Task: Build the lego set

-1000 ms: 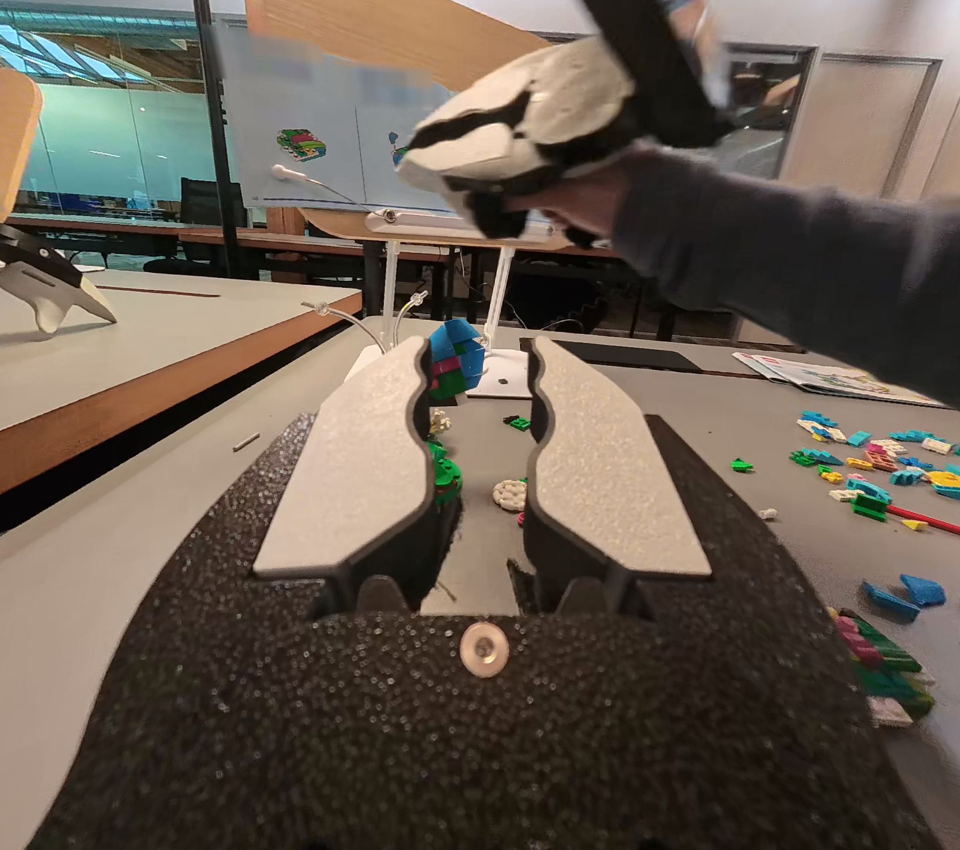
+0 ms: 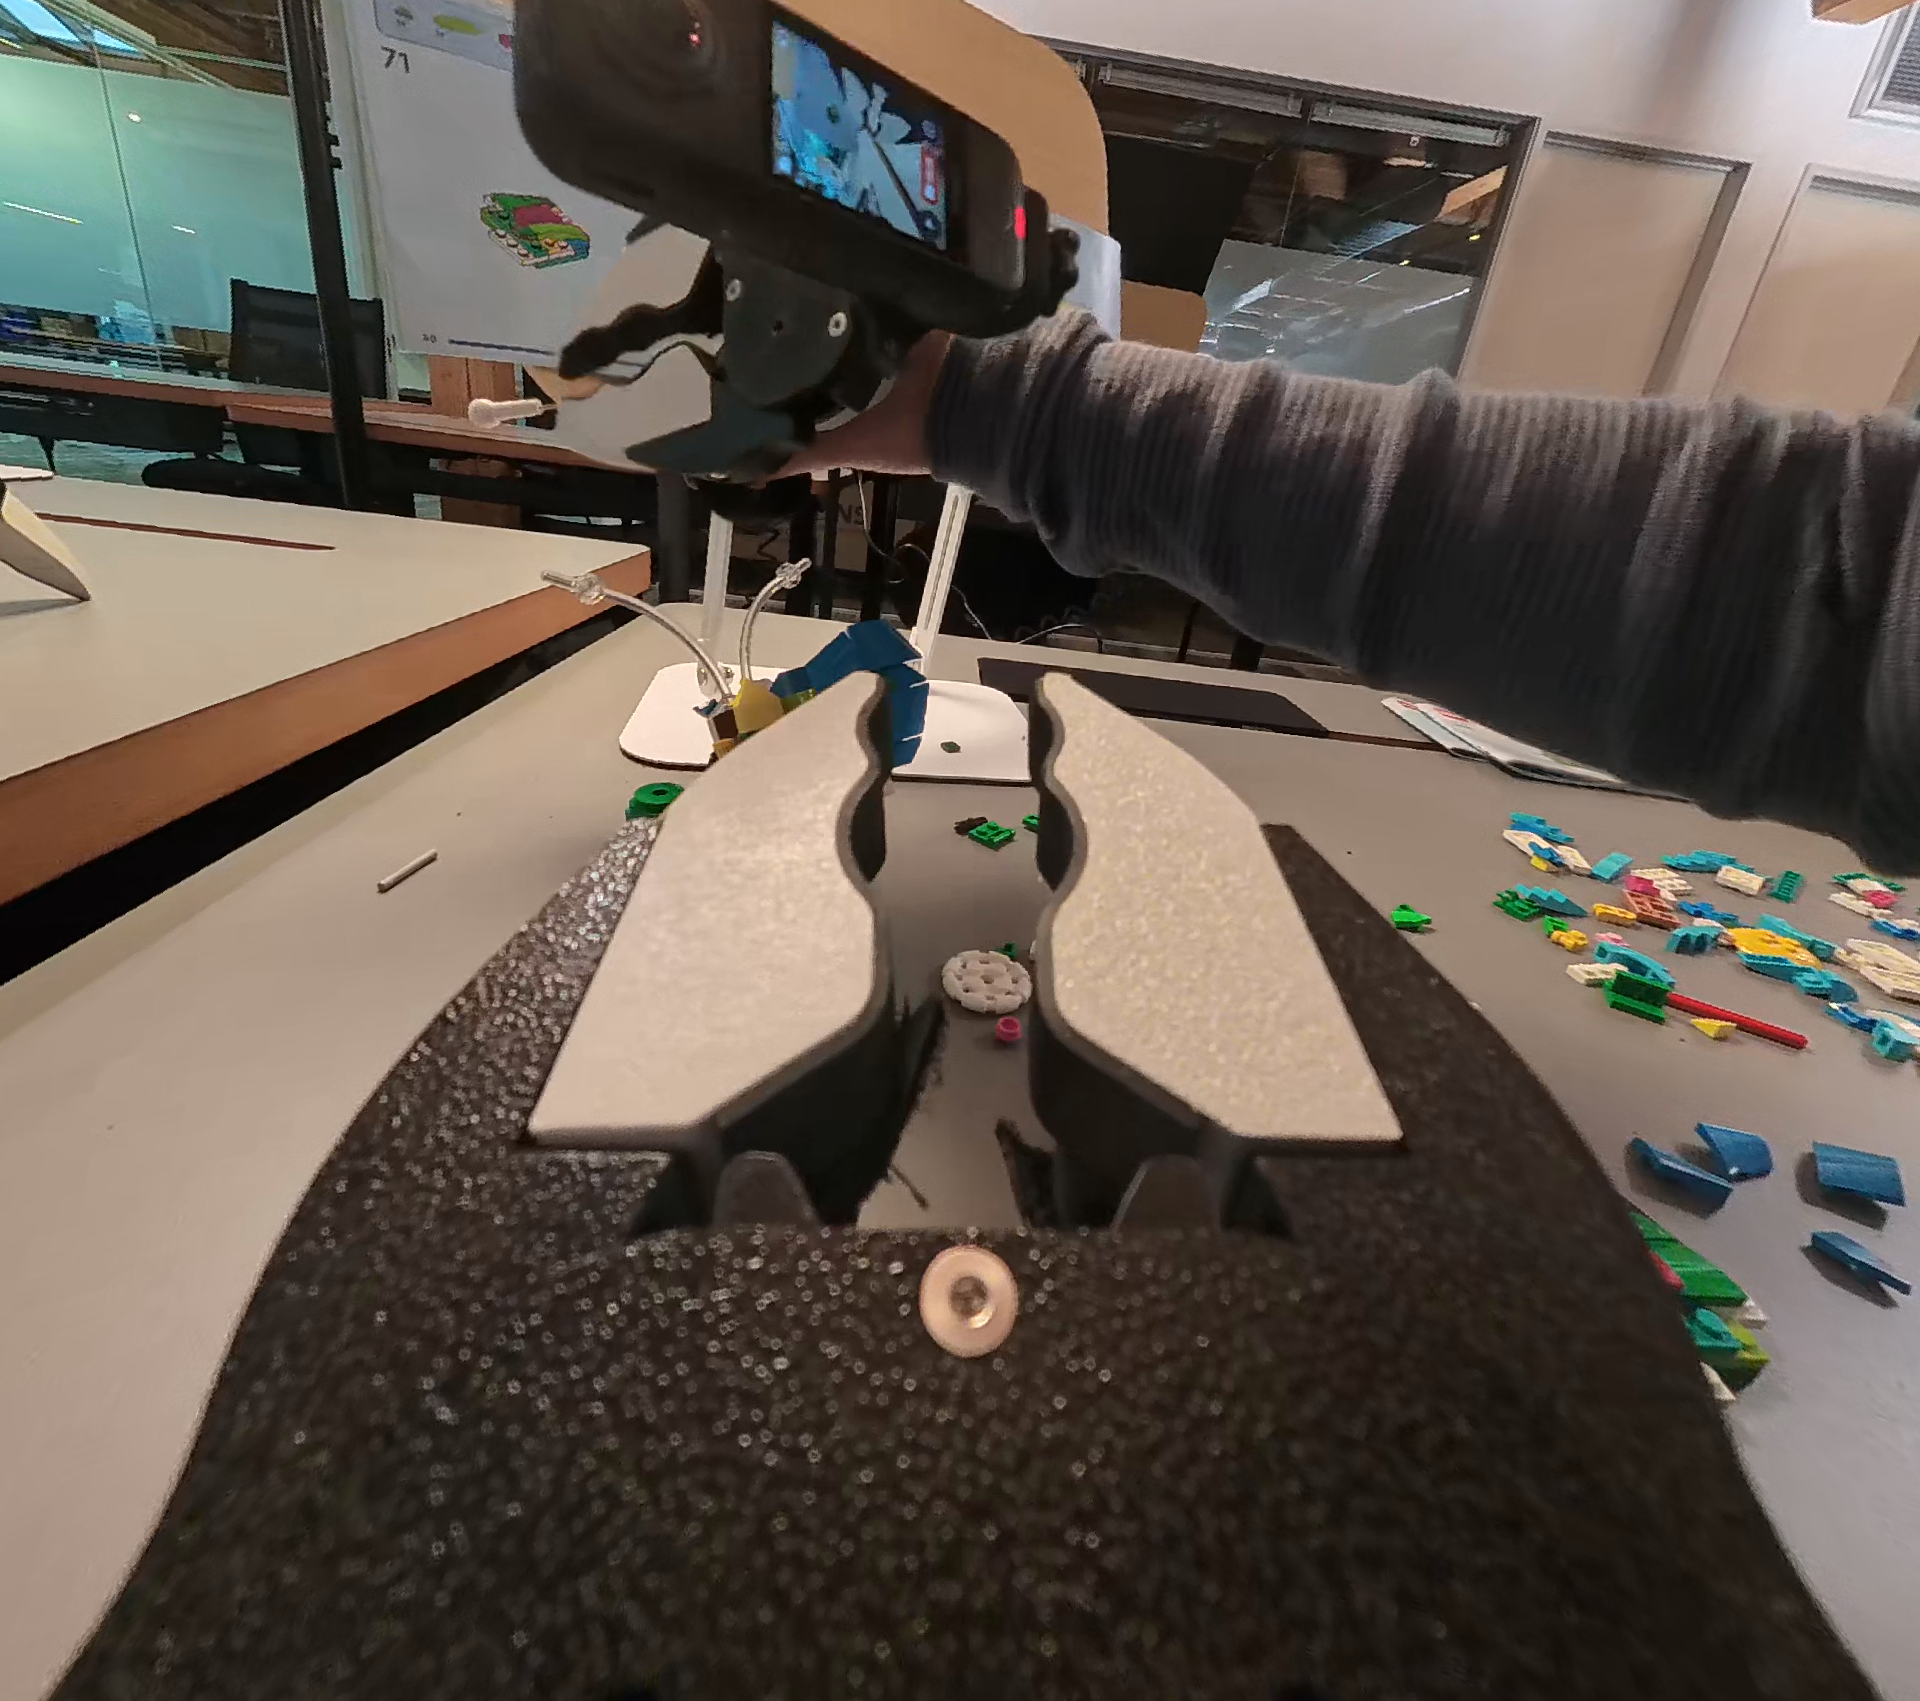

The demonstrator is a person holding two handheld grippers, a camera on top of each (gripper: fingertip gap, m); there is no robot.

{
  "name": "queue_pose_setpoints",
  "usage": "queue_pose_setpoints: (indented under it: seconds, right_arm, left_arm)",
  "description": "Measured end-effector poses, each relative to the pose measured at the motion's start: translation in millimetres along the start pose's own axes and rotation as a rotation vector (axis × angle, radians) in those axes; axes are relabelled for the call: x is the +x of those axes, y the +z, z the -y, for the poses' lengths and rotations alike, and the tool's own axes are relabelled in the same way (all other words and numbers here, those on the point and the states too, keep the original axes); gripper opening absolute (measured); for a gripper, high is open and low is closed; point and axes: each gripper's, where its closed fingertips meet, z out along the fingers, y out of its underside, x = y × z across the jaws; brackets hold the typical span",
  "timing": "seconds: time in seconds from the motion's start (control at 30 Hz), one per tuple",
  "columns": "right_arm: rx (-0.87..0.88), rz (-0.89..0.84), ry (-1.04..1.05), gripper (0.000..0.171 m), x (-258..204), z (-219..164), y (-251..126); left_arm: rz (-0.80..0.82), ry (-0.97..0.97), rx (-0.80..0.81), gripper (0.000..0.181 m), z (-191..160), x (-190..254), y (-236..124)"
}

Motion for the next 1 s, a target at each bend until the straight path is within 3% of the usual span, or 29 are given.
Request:
queue_pose_setpoints:
  seconds: [0.13, 0.3, 0.77, 1.0]
  right_arm:
    - [0.085, -0.133, 0.003, 0.017, 14, 13, -11]
    - [0.067, -0.275, -0.128, 0.018, 26, 20, -4]
    - [-0.069, -0.297, -0.342, 0.029, 27, 25, 33]
    - [-0.047, -0.297, -0.335, 0.013, 24, 30, 30]
  left_arm:
    - [-0.002, 0.0, 0.0, 0.023, 0, 0, 0]
    - [-0.003, 0.005, 0.0, 0.022, 0, 1, 0]
    - [-0.01, -0.006, -0.002, 0.021, 0, 0, 0]
    - [-0.013, -0.008, -0.003, 0.021, 0, 1, 0]
